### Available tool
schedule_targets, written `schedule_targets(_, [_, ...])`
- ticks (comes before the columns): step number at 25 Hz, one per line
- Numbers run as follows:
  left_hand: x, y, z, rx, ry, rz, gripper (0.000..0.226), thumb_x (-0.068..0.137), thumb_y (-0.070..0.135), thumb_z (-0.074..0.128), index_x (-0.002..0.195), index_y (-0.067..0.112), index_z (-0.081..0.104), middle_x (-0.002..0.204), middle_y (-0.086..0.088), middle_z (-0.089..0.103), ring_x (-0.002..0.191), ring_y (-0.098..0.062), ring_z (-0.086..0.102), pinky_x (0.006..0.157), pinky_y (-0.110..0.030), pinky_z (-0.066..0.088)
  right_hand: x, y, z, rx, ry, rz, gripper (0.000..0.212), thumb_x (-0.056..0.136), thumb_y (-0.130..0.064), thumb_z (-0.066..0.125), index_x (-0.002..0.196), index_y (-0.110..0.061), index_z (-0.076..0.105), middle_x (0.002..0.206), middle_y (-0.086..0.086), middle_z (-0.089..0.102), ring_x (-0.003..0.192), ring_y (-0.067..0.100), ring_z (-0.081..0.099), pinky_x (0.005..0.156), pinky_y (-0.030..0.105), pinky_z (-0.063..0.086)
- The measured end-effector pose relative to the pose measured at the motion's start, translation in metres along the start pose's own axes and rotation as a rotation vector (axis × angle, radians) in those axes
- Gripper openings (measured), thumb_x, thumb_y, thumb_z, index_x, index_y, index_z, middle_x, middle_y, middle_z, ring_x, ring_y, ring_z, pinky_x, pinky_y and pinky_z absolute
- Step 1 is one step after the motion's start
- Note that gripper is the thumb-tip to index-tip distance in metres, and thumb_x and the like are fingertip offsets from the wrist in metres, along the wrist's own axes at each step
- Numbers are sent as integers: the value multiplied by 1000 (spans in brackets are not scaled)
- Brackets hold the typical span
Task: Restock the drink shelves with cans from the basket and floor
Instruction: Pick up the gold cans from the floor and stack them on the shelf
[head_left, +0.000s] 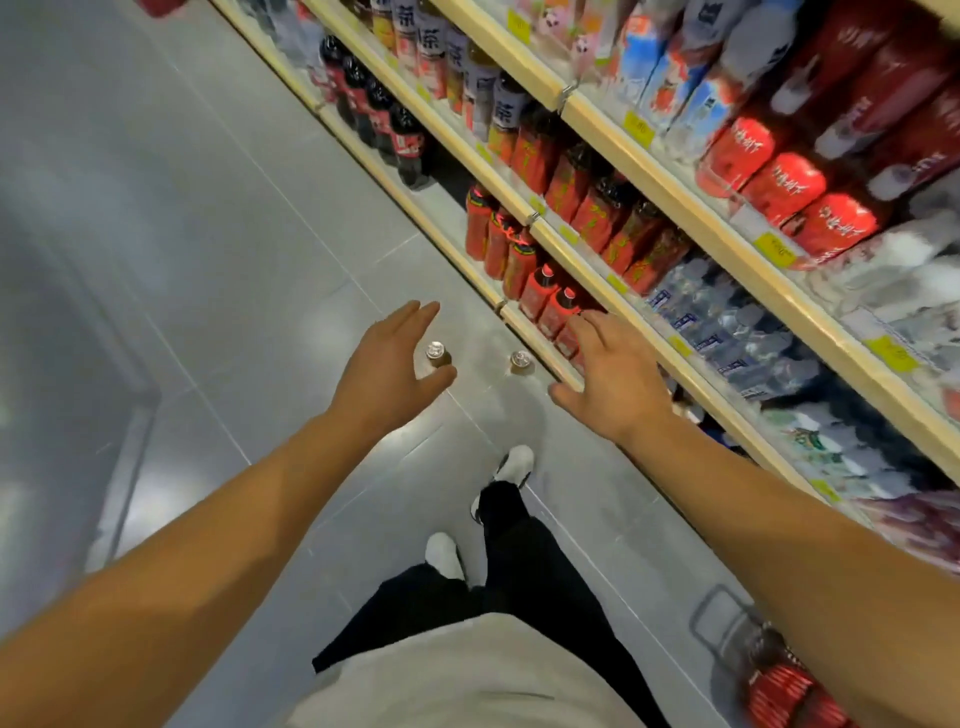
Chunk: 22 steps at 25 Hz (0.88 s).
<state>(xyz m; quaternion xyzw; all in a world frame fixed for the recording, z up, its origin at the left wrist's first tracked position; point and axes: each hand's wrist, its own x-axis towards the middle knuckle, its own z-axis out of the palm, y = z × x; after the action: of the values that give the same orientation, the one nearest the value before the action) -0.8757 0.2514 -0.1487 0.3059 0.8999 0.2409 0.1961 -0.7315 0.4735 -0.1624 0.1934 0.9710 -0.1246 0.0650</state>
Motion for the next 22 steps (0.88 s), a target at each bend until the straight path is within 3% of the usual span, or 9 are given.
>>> schedule_targets(5, [72,-37,29,10,-45,-87,78,86,41,68,152,24,30,159,-4,30,144,-26,30,115,-37,25,78,19,45,108,-84,24,79,76,-45,71,140,-8,42,137,13,47,126,35,42,107,44,35])
schedule_targets(11, [158,-102,103,-18,-130,-194,78,83,37,72,150,20,36,156,-9,35,143,-28,32,114,-36,27,159,52,137,222,-171,103,66,68,-41,69,121,-4,56,111,17,60,99,37,57,82,39,46])
schedule_targets(16, [218,-175,173,-54,-173,-234,76,83,31,73,149,17,38,154,-12,37,141,-30,34,112,-33,27,206,72,231,239,-281,294,75,80,-38,71,141,-10,40,142,13,45,130,34,40,106,42,31])
schedule_targets(22, [292,-272,296,-46,-244,-267,76,83,33,73,148,14,38,153,-10,39,140,-28,37,111,-32,30,257,106,367,317,-217,498,73,79,-37,72,140,-11,41,139,12,45,126,32,44,102,43,41])
